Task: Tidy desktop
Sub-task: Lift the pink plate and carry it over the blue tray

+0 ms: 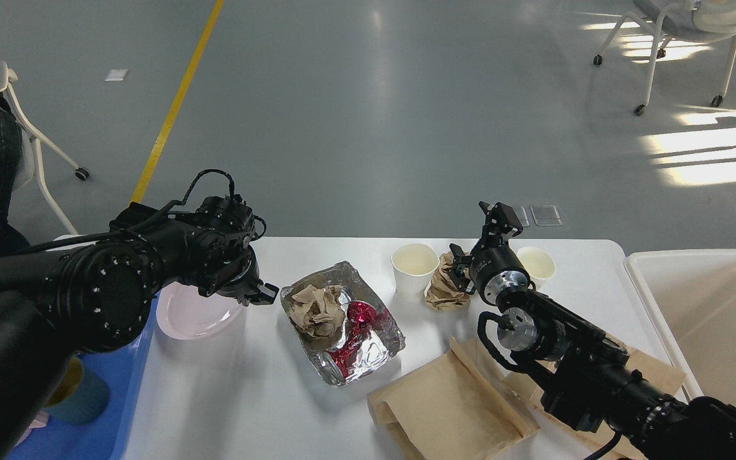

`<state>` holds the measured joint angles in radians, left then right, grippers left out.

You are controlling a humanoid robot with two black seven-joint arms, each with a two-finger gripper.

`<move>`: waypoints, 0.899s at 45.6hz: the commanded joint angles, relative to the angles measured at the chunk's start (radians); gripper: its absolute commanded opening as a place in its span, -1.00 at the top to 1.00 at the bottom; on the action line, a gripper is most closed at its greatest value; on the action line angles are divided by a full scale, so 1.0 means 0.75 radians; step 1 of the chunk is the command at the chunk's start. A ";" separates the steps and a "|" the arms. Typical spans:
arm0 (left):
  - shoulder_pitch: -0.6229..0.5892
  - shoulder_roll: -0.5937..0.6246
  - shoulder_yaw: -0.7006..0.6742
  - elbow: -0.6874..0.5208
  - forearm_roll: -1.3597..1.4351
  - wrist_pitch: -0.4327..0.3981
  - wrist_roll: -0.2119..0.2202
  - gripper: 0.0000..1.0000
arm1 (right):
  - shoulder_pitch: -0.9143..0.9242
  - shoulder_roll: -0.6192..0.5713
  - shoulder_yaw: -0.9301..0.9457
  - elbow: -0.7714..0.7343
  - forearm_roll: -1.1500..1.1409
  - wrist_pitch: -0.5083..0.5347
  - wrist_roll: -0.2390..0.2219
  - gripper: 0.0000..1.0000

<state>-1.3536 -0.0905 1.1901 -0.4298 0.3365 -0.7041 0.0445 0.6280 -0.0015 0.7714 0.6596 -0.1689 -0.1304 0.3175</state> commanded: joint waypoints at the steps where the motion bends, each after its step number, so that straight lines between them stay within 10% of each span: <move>1: -0.060 0.000 0.008 0.000 0.007 -0.049 0.000 1.00 | -0.001 0.000 0.000 0.000 0.000 0.000 0.000 -1.00; 22: -0.194 0.020 0.015 -0.002 0.081 -0.272 0.000 1.00 | -0.001 0.000 0.000 0.000 0.000 0.000 0.000 -1.00; 41: -0.106 0.358 0.011 -0.008 0.083 -0.337 0.000 1.00 | 0.001 0.000 0.000 0.000 0.000 0.000 0.000 -1.00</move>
<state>-1.4547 0.1178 1.1961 -0.4372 0.3983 -0.9591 0.0446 0.6283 -0.0015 0.7717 0.6596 -0.1693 -0.1304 0.3175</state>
